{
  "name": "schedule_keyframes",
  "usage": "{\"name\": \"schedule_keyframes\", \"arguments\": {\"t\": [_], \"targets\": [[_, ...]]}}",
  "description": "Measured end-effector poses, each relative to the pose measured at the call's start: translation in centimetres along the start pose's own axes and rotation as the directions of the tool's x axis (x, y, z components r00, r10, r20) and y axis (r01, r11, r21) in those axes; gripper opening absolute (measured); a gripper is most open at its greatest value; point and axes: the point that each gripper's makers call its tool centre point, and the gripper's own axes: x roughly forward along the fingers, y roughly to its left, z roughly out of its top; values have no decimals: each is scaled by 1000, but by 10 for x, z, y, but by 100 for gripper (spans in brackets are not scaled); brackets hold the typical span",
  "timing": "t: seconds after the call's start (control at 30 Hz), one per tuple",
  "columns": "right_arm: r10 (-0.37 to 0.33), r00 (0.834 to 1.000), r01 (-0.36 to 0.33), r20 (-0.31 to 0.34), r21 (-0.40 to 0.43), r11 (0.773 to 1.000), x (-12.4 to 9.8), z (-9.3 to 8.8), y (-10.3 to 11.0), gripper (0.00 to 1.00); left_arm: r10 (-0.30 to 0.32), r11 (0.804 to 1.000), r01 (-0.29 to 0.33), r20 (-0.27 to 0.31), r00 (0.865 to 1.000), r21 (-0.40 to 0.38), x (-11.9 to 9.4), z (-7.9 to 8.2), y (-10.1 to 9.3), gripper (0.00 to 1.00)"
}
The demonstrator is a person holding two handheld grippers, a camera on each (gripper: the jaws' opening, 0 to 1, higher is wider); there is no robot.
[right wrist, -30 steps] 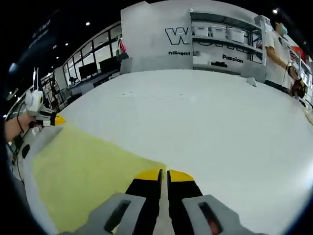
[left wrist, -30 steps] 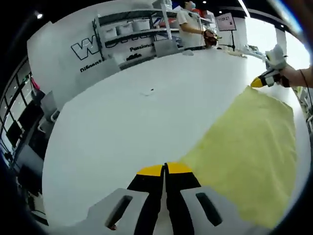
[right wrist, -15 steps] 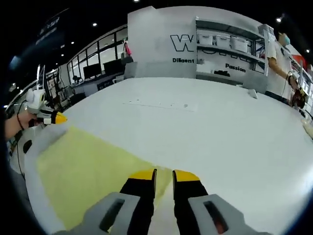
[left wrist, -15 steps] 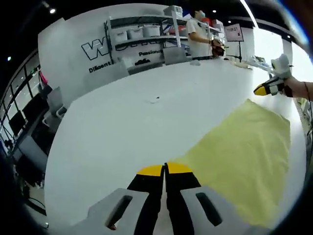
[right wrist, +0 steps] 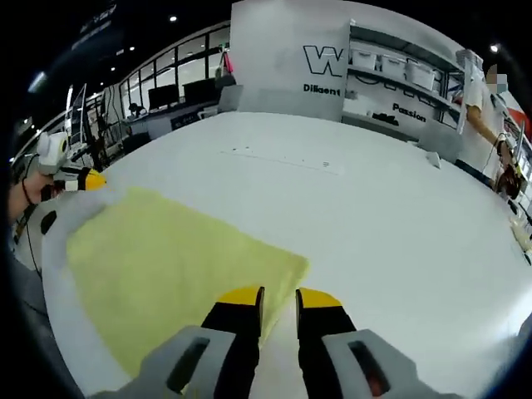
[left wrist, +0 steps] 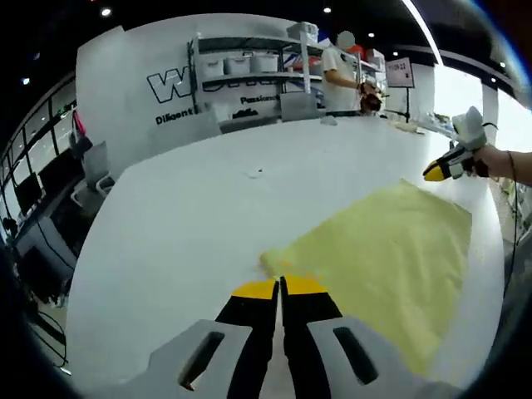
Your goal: Fold the garment on the visible template until the final outline fits inside the template.
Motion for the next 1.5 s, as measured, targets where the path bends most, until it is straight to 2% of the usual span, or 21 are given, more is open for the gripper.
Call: {"name": "schedule_keyframes", "arguments": {"t": [0.27, 0.3, 0.47, 0.63, 0.77, 0.83, 1.0, 1.1, 1.17, 1.37, 1.43, 1.47, 1.5], "targets": [[9, 1000, -9, 3, -11, 1000, -8, 1, 5, 12, -15, 999, 15, 15, 1000, -29, -14, -4, -9, 7], [8, 1000, -8, 8, -13, 1000, -10, 0, 5, 12, -41, 999, 42, 28, 999, -9, -16, -3, -16, 8], [12, 1000, -12, 5, -7, 1000, -18, -4, 4, 13, -55, 998, 56, 31, 998, -31, -26, -7, -23, 12], [26, 1000, -26, -3, 0, 1000, -29, -10, 9, 14, -78, 995, 79, 12, 997, -67, -38, -21, -32, 13], [31, 1000, -31, 1, 3, 1000, -35, -14, 9, 14, -96, 990, 97, 13, 995, -106, -46, -29, -37, 5], [32, 999, -32, 1, 11, 999, -39, -17, 10, 14, -105, 988, 108, 25, 994, -114, -51, -32, -41, 6], [35, 999, -35, 0, 23, 999, -45, -24, 12, 15, -131, 982, 130, -2, 991, -134, -59, -43, -48, 10], [40, 999, -40, -10, 32, 999, -49, -32, 15, 16, -162, 978, 158, -20, 987, -133, -67, -50, -55, 13], [44, 999, -44, -21, 10, 999, -52, -37, 17, 16, -191, 974, 184, -40, 981, -134, -72, -57, -59, 15], [91, 995, -90, -47, 19, 996, -61, -56, 25, 17, -241, 965, 228, -98, 966, -129, -81, -78, -68, 16], [113, 992, -111, -48, 37, 993, -66, -63, 29, 17, -273, 953, 255, -101, 957, -164, -82, -82, -74, 16], [117, 992, -115, -49, 39, 993, -67, -64, 30, 17, -309, 935, 285, -94, 946, -211, -83, -84, -81, 17], [125, 991, -124, -47, 41, 992, -68, -66, 32, 17, -317, 931, 291, -91, 944, -220, -83, -85, -82, 18]]}}
